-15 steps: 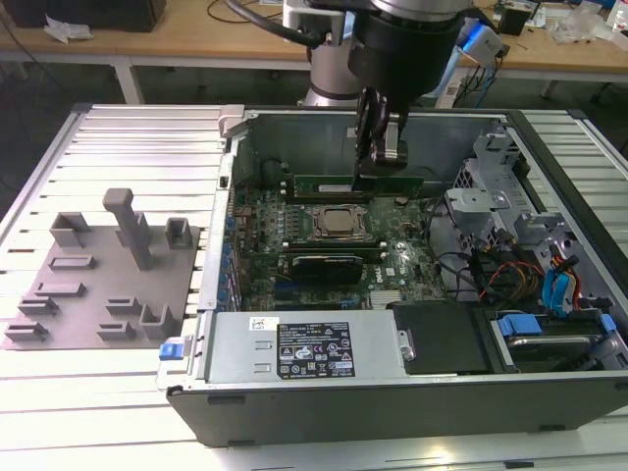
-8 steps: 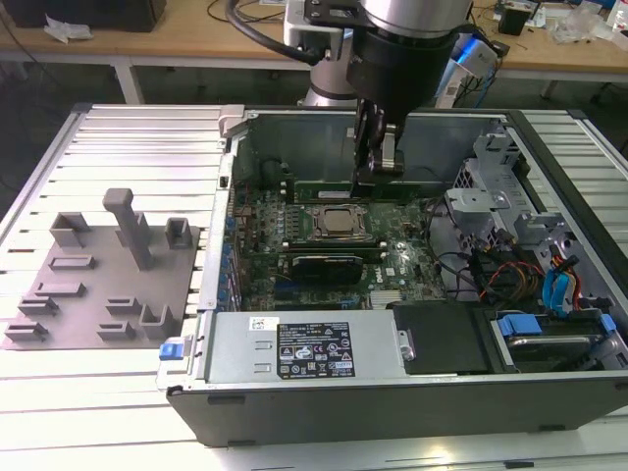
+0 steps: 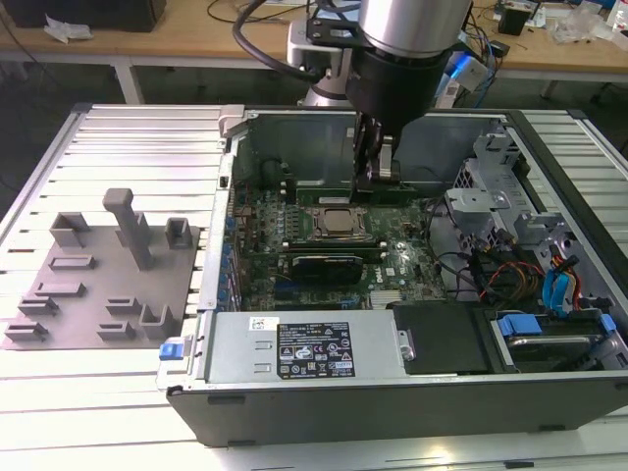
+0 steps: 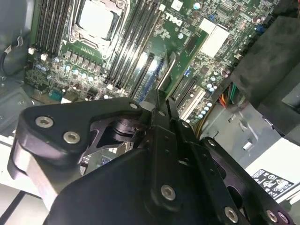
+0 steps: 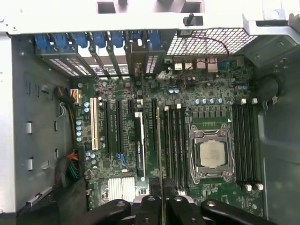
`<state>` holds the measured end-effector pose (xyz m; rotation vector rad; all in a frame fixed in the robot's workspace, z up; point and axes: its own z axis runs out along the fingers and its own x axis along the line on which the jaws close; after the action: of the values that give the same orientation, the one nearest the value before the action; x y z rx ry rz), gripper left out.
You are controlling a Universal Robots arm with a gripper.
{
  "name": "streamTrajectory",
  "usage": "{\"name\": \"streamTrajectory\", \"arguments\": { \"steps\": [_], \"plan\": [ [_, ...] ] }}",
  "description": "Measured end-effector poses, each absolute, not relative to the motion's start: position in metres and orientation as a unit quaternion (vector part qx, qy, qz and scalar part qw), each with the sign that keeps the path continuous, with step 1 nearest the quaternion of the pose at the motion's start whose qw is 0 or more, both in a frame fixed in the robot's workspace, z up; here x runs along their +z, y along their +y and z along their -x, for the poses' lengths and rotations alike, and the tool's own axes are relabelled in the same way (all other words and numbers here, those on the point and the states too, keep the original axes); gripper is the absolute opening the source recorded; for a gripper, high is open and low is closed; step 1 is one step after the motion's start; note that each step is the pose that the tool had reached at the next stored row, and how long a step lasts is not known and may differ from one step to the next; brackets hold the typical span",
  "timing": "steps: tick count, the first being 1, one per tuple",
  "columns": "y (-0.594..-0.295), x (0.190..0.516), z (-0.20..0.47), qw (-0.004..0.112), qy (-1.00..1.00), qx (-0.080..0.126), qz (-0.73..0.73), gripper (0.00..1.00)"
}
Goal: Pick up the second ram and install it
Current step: 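Pick up the second ram and move it above second insertion slot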
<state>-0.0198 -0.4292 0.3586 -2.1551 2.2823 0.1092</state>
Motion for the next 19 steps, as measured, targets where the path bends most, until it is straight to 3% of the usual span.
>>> {"name": "streamTrajectory", "arguments": {
  "steps": [16,19],
  "plan": [
    [-0.415,0.339,0.012,0.000,0.727,0.035,0.686,0.11],
    [-0.401,0.337,0.011,0.000,0.727,0.035,0.686,0.11]
  ]
}}
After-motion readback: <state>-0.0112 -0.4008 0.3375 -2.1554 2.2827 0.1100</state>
